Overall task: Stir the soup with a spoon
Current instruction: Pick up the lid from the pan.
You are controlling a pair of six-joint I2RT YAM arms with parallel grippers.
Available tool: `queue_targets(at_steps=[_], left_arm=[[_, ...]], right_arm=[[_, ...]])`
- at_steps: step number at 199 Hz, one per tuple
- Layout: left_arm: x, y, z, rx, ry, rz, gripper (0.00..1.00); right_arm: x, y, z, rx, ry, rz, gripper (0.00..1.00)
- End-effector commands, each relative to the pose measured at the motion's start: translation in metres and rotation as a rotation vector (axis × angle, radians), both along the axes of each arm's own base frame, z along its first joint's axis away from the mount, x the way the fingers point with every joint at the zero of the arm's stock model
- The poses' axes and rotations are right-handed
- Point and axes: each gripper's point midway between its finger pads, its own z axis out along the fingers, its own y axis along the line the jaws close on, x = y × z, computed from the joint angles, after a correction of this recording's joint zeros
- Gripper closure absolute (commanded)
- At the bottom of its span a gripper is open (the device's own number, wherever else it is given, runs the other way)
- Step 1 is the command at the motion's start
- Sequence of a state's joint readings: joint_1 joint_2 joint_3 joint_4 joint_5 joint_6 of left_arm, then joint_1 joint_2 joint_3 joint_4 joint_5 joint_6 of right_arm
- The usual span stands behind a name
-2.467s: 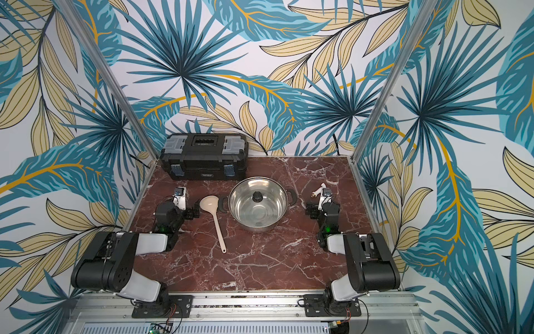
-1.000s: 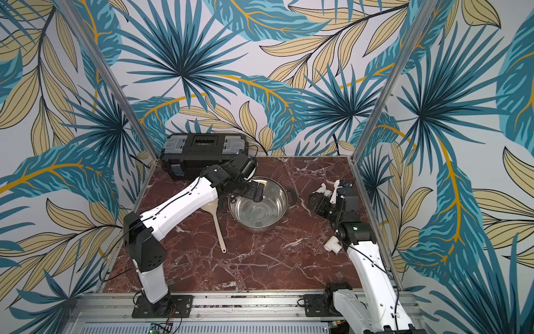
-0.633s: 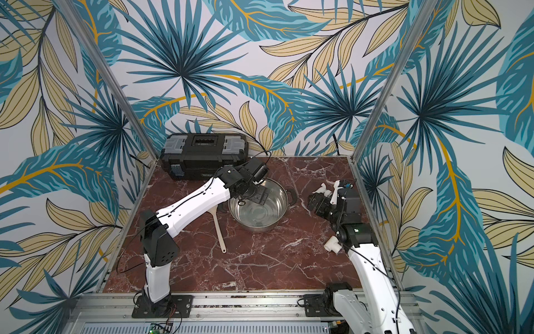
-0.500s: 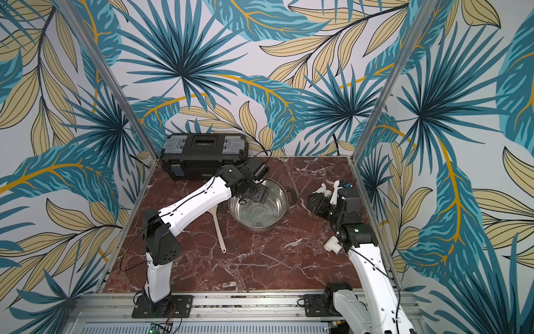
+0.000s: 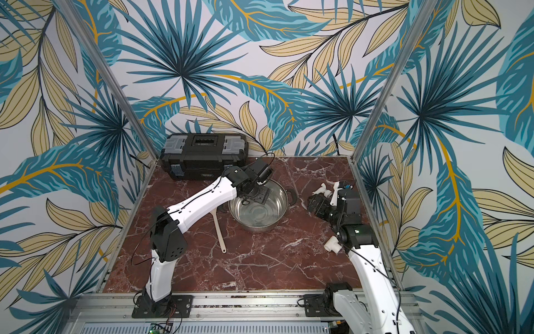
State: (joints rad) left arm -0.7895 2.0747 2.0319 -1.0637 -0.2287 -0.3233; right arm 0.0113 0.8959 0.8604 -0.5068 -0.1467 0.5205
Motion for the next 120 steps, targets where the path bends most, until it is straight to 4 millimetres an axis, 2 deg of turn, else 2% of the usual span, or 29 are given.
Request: queue_targets(at_steps=[1, 35, 120], left_arm=[[0.005, 0.001, 0.003, 0.014, -0.012, 0.012, 0.29], [0.004, 0.001, 0.000, 0.020, -0.002, 0.011, 0.30], [0.003, -0.004, -0.010, 0.016, 0.017, 0.000, 0.42]], right_arm=[[-0.002, 0.001, 0.006, -0.001, -0.012, 0.004, 0.01], [-0.002, 0.001, 0.005, -0.004, -0.011, 0.003, 0.01], [-0.003, 0.001, 0.003, -0.006, -0.015, 0.007, 0.00]])
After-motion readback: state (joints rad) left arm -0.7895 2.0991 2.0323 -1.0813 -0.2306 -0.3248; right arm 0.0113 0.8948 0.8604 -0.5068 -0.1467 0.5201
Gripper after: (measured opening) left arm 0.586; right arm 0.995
